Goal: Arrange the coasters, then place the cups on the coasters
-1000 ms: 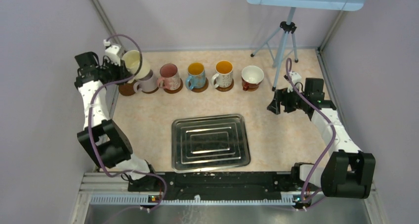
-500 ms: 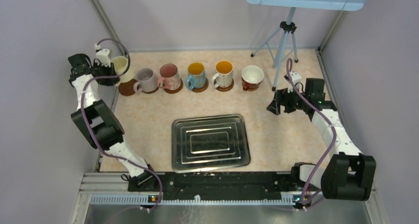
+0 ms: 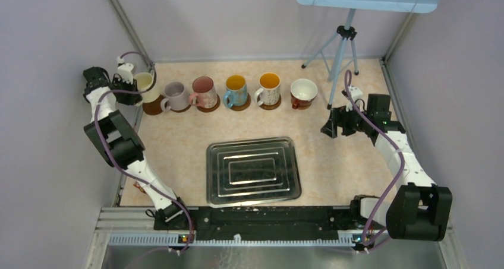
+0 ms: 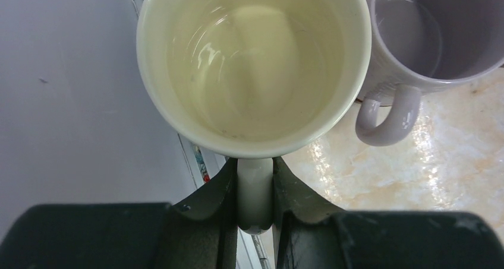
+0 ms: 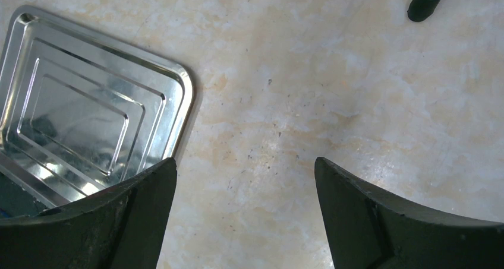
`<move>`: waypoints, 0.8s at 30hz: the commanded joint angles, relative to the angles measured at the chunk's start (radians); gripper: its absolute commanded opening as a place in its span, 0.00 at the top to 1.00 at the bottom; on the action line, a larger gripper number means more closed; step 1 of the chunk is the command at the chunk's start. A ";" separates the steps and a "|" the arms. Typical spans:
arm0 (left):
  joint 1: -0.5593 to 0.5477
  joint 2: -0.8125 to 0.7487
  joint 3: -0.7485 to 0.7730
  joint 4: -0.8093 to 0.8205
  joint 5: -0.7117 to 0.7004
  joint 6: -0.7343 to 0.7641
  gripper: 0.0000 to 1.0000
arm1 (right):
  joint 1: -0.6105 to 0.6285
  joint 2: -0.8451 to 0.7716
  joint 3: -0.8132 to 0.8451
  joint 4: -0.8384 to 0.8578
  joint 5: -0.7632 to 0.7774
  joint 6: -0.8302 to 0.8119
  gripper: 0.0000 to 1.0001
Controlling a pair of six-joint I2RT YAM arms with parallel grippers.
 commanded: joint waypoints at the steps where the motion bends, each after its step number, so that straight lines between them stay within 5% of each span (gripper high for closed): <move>1: 0.008 0.025 0.086 0.030 0.072 0.066 1.00 | -0.009 -0.012 -0.004 0.015 -0.023 -0.020 0.15; 24: 0.035 0.166 0.157 -0.078 0.100 0.187 1.00 | -0.009 0.011 -0.005 0.019 -0.020 -0.030 0.15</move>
